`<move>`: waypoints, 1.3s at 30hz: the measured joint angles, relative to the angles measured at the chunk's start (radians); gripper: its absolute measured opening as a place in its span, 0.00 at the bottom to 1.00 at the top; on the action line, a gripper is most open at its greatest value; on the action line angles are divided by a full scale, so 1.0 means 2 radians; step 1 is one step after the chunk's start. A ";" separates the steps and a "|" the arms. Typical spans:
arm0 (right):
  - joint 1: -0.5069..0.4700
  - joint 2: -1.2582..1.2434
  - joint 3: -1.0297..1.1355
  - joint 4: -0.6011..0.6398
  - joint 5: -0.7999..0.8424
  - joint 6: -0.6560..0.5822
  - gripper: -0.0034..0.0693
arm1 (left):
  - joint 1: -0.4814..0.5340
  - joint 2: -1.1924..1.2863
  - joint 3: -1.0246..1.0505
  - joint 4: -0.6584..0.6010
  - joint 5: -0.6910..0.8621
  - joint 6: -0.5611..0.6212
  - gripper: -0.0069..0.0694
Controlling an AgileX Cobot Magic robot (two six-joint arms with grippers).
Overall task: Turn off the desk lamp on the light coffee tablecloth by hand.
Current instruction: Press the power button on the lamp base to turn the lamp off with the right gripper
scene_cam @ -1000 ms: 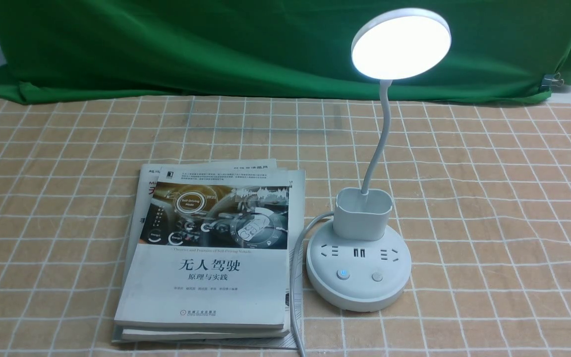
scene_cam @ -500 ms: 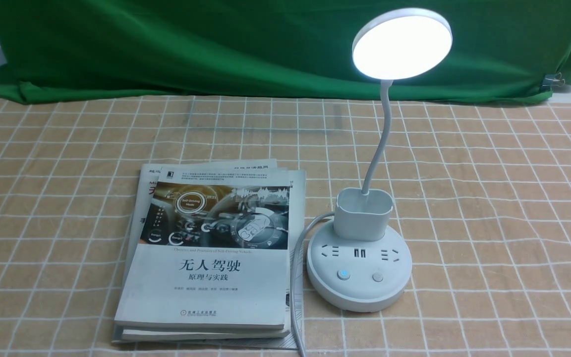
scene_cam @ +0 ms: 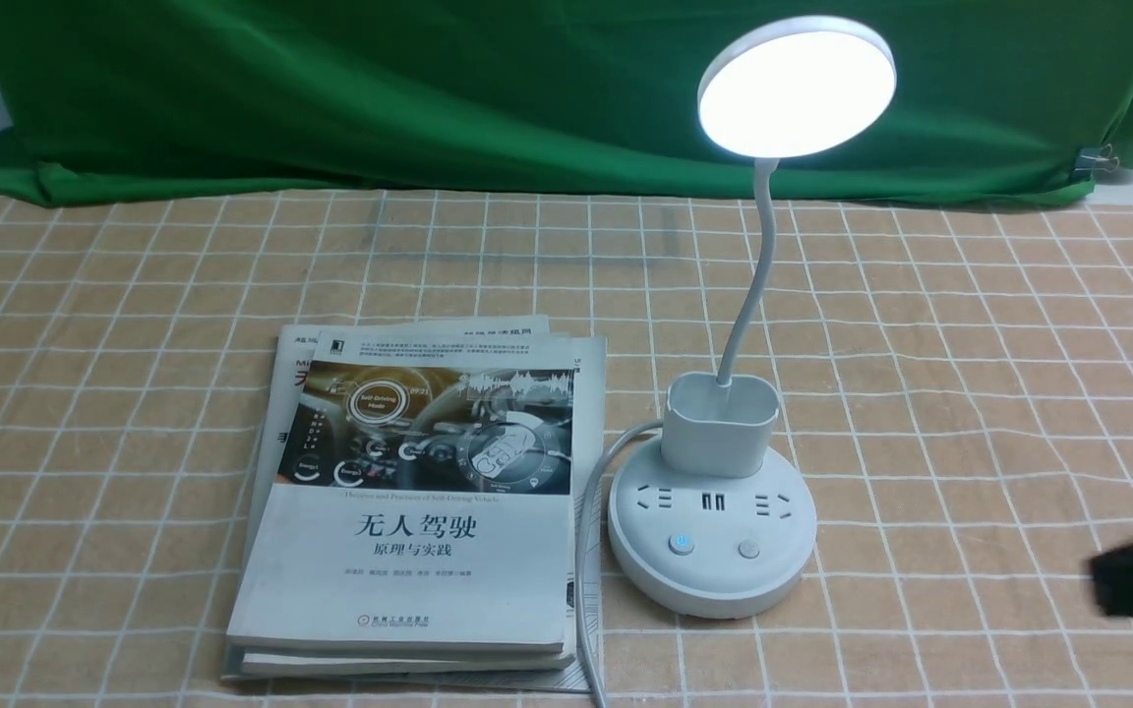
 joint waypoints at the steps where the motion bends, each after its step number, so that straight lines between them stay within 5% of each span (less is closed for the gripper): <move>1: 0.012 0.033 -0.011 0.001 0.000 -0.004 0.09 | 0.000 0.000 0.000 0.000 0.000 0.000 0.10; 7: 0.110 0.190 -0.095 0.002 -0.009 -0.017 0.10 | 0.000 0.000 0.000 0.000 0.000 0.000 0.10; 12: 0.144 0.278 -0.164 0.001 -0.017 -0.019 0.10 | 0.000 0.000 0.000 0.000 0.000 0.000 0.10; 39: 0.136 0.383 -0.208 0.007 -0.058 -0.032 0.10 | 0.000 0.000 0.000 0.000 0.000 0.000 0.10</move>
